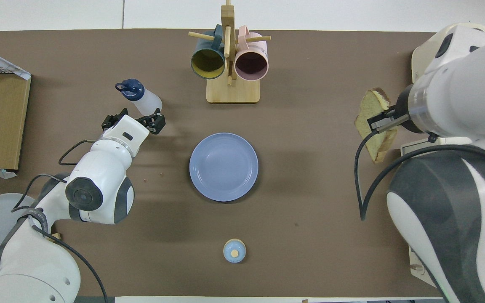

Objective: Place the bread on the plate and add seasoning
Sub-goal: 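Grasp the bread slice in the toaster with the right gripper, then carry the bread slice onto the blue plate and open the right gripper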

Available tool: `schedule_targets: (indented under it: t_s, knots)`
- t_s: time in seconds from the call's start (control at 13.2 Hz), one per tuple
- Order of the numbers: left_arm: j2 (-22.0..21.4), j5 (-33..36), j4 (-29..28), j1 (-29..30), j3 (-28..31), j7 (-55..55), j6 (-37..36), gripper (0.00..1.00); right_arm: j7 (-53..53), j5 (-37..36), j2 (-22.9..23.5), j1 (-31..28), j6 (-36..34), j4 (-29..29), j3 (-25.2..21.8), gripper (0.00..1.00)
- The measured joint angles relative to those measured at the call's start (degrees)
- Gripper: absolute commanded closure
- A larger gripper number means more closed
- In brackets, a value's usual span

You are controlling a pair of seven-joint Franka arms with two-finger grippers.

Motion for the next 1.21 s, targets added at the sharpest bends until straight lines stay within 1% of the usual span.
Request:
schedule_targets:
  t_s: [0.15,0.3,0.61,0.83,1.21]
  knots:
    - [1.2,-1.5,0.9,0.0,0.0,0.0,0.2,0.0,4.8,2.5,0.0,0.2,0.7,-0.4,2.7,1.0]
    - [2.1,-2.8,2.3,-0.1,0.0,0.0,0.2,0.0,10.2,4.8,0.0,1.6,3.1,-2.1,4.9,1.0]
    - [5.4,-6.3,5.0,-0.4,0.0,0.0,1.9,0.0,20.1,5.7,1.0,9.4,8.4,-4.7,5.6,1.0]
    - [7.2,-6.8,6.1,-0.7,0.0,-0.1,2.7,0.0,26.3,5.7,4.3,13.5,16.1,-6.2,5.6,1.0]
    - [7.3,-6.8,6.1,-0.7,0.0,-0.1,2.8,0.0,32.2,5.7,10.8,17.0,28.6,-6.5,5.6,1.0]
